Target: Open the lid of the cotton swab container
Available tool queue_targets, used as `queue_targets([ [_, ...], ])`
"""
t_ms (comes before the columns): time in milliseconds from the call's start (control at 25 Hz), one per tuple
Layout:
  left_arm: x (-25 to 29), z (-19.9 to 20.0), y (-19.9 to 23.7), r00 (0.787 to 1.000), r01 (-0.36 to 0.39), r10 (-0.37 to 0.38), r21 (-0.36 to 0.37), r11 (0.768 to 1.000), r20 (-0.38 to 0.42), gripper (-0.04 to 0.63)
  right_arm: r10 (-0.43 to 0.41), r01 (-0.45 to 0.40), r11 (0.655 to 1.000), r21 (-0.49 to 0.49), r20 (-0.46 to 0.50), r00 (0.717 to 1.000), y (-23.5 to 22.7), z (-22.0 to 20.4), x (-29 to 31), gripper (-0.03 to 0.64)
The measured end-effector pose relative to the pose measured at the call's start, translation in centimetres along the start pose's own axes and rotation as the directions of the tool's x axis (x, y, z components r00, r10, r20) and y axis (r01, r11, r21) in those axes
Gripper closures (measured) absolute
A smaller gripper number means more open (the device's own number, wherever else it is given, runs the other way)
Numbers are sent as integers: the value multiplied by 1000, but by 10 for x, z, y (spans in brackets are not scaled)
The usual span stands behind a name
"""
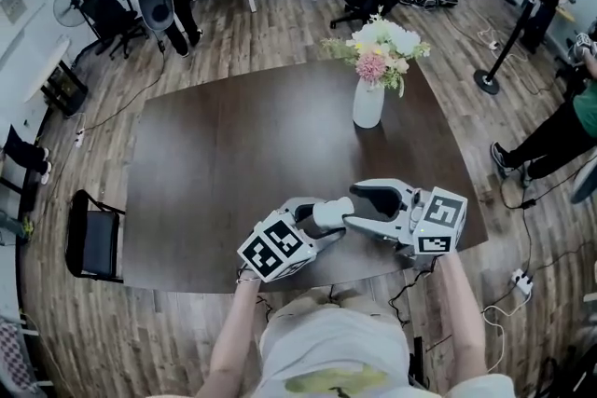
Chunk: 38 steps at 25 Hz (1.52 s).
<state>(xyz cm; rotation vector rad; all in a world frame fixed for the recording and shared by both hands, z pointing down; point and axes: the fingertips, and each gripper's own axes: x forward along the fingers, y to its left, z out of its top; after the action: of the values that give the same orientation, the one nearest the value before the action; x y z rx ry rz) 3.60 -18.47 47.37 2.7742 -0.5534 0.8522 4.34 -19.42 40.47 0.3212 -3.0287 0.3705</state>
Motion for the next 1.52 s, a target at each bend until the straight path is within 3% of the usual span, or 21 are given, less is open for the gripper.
queue_targets([
  [160,-5,7,-1,1000,10,-10,3,1000,11,339,46,-46,999,-22,-37,998,7,2,8,370],
  [600,-9,19,-1,998,42,-41,-16,999,51,339,84,-91,992,-82,-86,993,8,4,18,377],
  [840,-11,22,4,997,41,-39,-22,999,72,339,87,-86,996,29,-54,995,-1,8,19,379],
  [1000,-9,21,9,998,-11,9,35,999,70,344,94,-95,986,137,13,995,-7,13,21,383],
  [1160,-7,20,11,998,-31,28,55,998,62,344,99,-100,976,196,14,995,-12,13,21,383],
  [1520,-10,15,16,993,-110,103,134,985,58,345,130,-129,890,437,28,991,-22,15,27,383],
])
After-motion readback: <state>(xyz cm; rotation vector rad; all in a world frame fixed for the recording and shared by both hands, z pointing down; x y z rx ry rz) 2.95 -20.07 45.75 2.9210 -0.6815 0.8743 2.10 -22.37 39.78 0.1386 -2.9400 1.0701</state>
